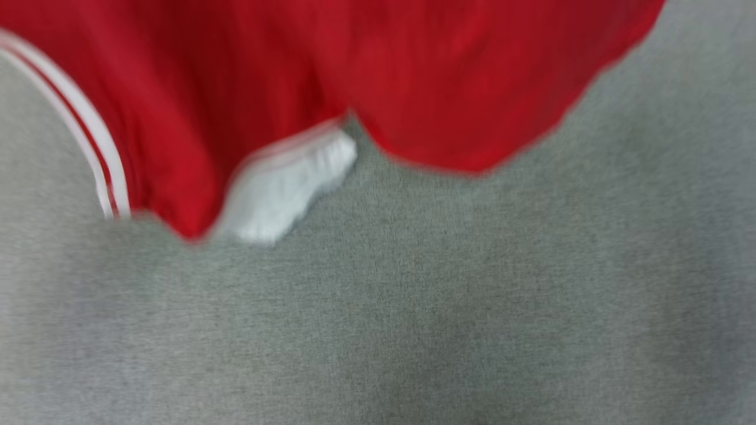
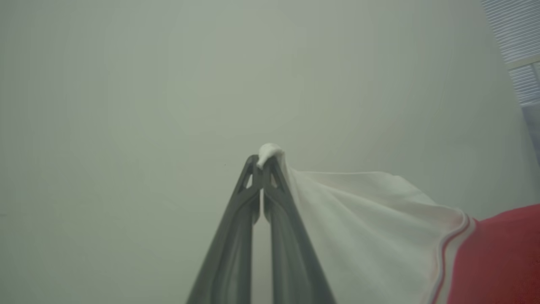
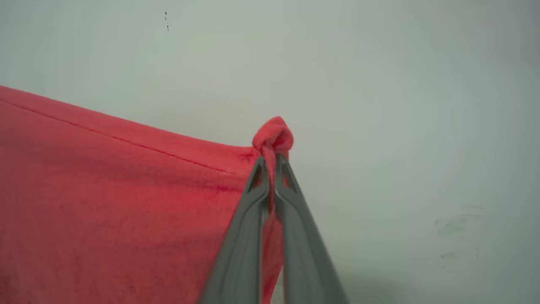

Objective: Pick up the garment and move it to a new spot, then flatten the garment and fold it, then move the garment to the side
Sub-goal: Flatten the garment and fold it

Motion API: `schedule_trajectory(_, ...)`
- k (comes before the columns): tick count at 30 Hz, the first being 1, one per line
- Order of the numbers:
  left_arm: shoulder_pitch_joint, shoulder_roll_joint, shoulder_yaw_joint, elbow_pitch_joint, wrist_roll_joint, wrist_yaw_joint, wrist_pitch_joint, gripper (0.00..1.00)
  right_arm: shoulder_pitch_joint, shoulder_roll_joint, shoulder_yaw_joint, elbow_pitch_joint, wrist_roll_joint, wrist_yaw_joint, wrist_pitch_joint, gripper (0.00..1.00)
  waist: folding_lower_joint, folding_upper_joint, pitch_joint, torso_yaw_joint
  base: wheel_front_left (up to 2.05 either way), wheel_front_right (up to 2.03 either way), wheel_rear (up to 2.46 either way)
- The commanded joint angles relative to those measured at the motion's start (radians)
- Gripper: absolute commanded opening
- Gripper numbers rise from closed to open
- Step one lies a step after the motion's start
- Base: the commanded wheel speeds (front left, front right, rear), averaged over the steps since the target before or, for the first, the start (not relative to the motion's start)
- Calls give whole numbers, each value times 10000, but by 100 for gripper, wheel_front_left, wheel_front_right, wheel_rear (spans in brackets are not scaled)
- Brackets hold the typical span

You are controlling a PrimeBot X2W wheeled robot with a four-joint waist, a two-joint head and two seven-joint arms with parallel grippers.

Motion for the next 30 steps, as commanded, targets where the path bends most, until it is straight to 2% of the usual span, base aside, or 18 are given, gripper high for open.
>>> schedule_trajectory(1,-634,-54,-99,324,65,-106,38,0,-507,64,-14,239,-167,-3,-190,0,-1,0,1047,-34,0,0,0)
schedule_trajectory(4,-2279,-192,-486,1460,417,-385,43,0,-1697,235,-29,1080,-704,-3,-815,0,-1,0,1670,-49,0,0,0)
schedule_trajectory(9,-4838,-777,-959,3519,1043,-672,-460,0,-3583,515,-265,2826,-1805,-6,-2081,0,-1,0,2409,33,0,0,0)
schedule_trajectory(15,-6555,-1618,-1500,5692,1568,-1017,-1571,0,-5174,732,-523,4828,-3052,-10,-3504,0,-1,0,2955,315,0,0,0)
schedule_trajectory(18,-6420,-2029,-1738,6508,1609,-1173,-2136,0,-5390,922,-631,5695,-3405,-10,-4187,0,-1,0,3043,470,0,0,0)
schedule_trajectory(22,-5510,-2489,-2052,7237,1503,-1346,-2819,0,-4905,1179,-630,6586,-3499,-8,-4916,0,-1,0,3030,665,0,0,0)
schedule_trajectory(27,-3563,-2948,-2303,7456,1340,-1490,-3340,0,-3761,1362,-584,7299,-3141,-6,-5500,0,-1,0,2807,846,0,0,0)
schedule_trajectory(30,-2165,-3167,-2578,7107,1613,-1410,-3469,0,-2876,1298,-468,7554,-2860,-5,-5752,0,-1,0,2551,948,0,0,0)
